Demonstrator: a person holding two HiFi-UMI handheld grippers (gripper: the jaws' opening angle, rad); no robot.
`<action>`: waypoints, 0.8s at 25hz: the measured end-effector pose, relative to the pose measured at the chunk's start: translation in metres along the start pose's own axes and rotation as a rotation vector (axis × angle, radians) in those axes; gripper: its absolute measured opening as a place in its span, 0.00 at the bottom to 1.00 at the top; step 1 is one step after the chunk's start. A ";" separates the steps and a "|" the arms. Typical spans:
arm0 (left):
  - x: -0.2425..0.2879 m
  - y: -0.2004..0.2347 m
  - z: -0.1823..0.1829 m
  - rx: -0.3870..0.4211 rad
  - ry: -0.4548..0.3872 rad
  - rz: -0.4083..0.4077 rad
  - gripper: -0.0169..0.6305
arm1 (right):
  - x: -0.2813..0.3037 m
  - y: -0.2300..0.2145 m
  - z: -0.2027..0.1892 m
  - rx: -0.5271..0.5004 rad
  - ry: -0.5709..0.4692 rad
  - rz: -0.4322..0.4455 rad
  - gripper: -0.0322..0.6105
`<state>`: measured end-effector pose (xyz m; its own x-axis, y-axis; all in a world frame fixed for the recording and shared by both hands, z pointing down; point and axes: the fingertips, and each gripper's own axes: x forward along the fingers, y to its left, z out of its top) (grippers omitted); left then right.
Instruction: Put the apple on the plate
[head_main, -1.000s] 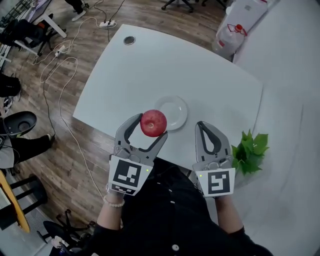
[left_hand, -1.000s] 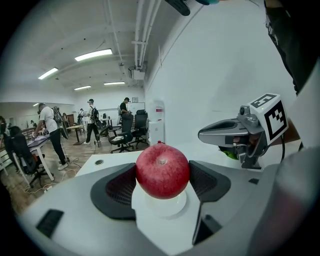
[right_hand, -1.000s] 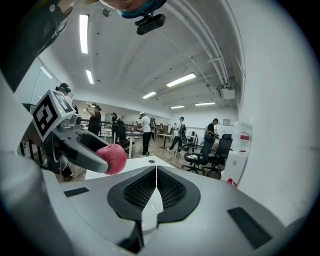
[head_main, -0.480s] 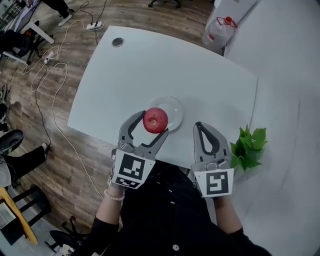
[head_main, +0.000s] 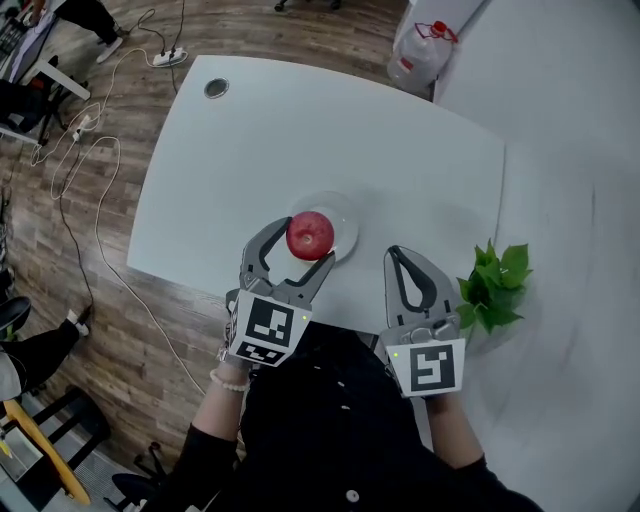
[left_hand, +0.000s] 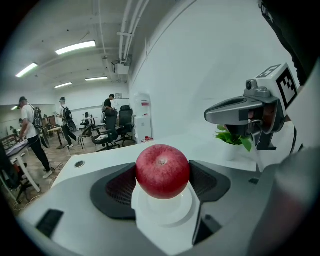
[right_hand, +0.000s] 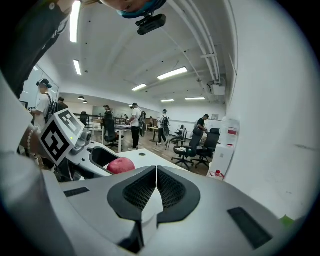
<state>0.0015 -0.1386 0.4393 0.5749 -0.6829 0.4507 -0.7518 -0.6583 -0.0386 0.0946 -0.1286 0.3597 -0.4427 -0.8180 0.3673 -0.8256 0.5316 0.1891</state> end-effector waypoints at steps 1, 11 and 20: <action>0.002 -0.001 -0.003 -0.001 0.006 -0.003 0.56 | 0.000 -0.001 0.000 0.000 0.001 -0.004 0.12; 0.030 -0.010 -0.028 0.006 0.050 -0.045 0.56 | -0.014 -0.010 -0.016 0.016 0.047 -0.056 0.12; 0.053 -0.009 -0.048 0.012 0.082 -0.057 0.56 | -0.023 -0.016 -0.031 0.013 0.091 -0.078 0.12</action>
<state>0.0237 -0.1538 0.5061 0.5877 -0.6165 0.5240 -0.7146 -0.6992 -0.0210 0.1292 -0.1114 0.3766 -0.3441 -0.8330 0.4333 -0.8607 0.4643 0.2089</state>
